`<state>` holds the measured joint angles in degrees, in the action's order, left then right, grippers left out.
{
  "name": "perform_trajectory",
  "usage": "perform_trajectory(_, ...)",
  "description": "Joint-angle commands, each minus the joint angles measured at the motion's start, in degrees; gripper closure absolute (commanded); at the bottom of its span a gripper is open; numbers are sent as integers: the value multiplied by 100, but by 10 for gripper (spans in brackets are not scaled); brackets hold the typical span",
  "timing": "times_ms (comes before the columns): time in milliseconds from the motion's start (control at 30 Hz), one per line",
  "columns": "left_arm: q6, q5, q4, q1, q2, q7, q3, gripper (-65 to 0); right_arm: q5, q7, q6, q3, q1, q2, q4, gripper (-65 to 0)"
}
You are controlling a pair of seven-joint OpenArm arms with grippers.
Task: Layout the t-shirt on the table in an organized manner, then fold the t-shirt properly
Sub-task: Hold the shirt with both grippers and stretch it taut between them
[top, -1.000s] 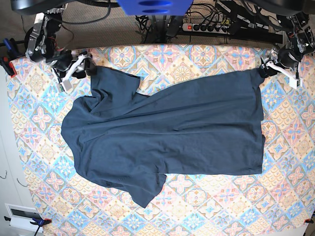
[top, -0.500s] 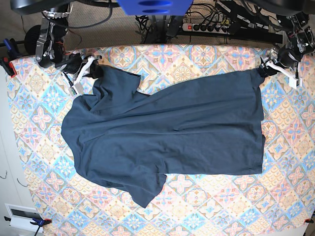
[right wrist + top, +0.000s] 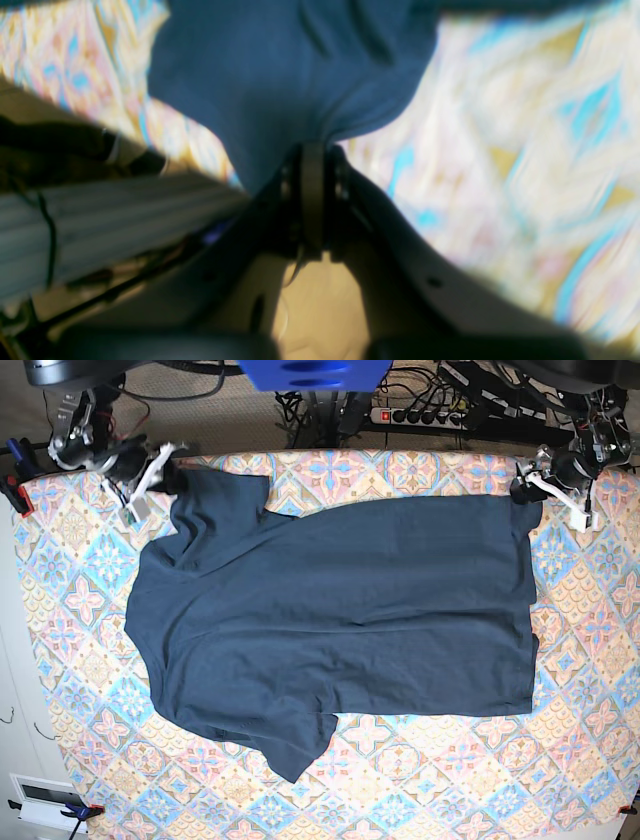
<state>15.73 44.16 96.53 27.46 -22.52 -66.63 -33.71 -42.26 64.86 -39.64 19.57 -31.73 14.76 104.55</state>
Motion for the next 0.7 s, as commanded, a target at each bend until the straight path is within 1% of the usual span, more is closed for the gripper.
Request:
perform_trajectory(0, 14, 63, 66, -69, -47, 65, -44, -419, -95, -64, -36, 43, -32, 66, 107, -7)
perform_trajectory(100, 14, 63, 74, -122, -11, 21, -44, -419, -95, -73, -36, 52, -76, 66, 230, -7)
perform_trajectory(233, 14, 63, 83, -122, -47, 56, -70, -419, -209, -64, -36, 280, -216, 66, 389, -7)
perform_trajectory(367, 14, 45, 39, -122, -117, 65, -53, -419, -701, -55, -36, 509, -278, 84, 389, -7)
perform_trajectory(467, 5, 19, -207, -272, -99, 65, 9, -419, -816, -55, -36, 526, -278, 102, 389, -7)
perform_trajectory(567, 5, -298, -576, -456, -117, 65, 325, -418, -816, -55, -36, 526, -278, 102, 389, -7)
perform_trajectory(600, 5, -456, -620, -491, -117, 65, 457, -412, -816, -55, -36, 526, -278, 102, 389, -7)
perform_trajectory(633, 5, -526, -620, -491, -108, 65, 580, -392, -816, -55, -36, 526, -278, 102, 389, -7)
perform_trajectory(667, 14, -552, -603, -491, -108, 65, 721, -339, -816, -55, -36, 526, -296, 102, 389, -7)
